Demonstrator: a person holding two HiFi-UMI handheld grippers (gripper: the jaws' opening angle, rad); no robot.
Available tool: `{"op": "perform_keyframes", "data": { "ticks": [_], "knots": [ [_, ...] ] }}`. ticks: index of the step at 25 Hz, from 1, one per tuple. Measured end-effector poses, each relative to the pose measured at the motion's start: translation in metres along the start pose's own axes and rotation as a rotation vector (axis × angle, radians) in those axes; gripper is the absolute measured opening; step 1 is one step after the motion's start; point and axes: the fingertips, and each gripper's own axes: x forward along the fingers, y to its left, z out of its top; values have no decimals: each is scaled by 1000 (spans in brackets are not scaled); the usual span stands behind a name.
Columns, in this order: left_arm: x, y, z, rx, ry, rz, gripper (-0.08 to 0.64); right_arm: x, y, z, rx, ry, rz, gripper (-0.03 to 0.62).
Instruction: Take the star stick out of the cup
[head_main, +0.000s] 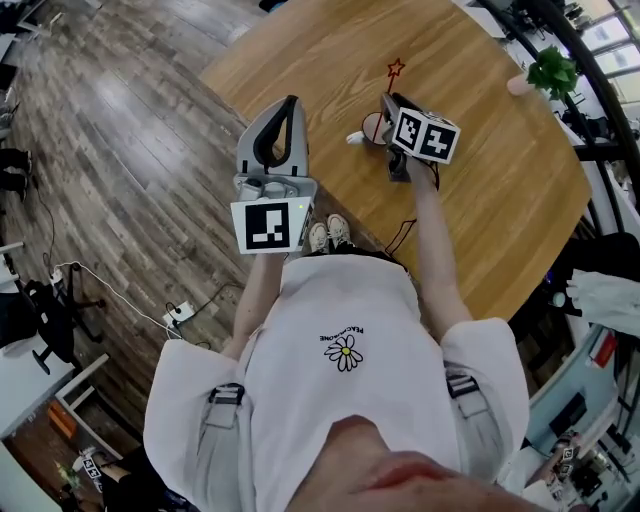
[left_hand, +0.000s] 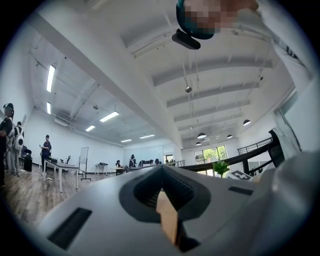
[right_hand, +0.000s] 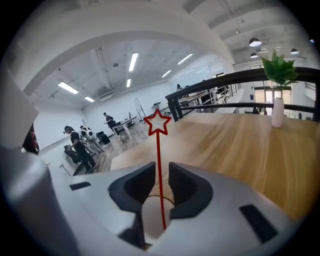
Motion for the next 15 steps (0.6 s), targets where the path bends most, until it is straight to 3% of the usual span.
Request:
{"op": "perform_keyframes", "data": {
  "ticks": [5, 15],
  "knots": [
    [4, -1, -3, 6, 17, -5, 15, 11, 1, -8, 26, 41, 29, 69],
    [1, 4, -7, 6, 24, 18, 15, 9, -1, -10, 26, 31, 18, 15]
  ]
}}
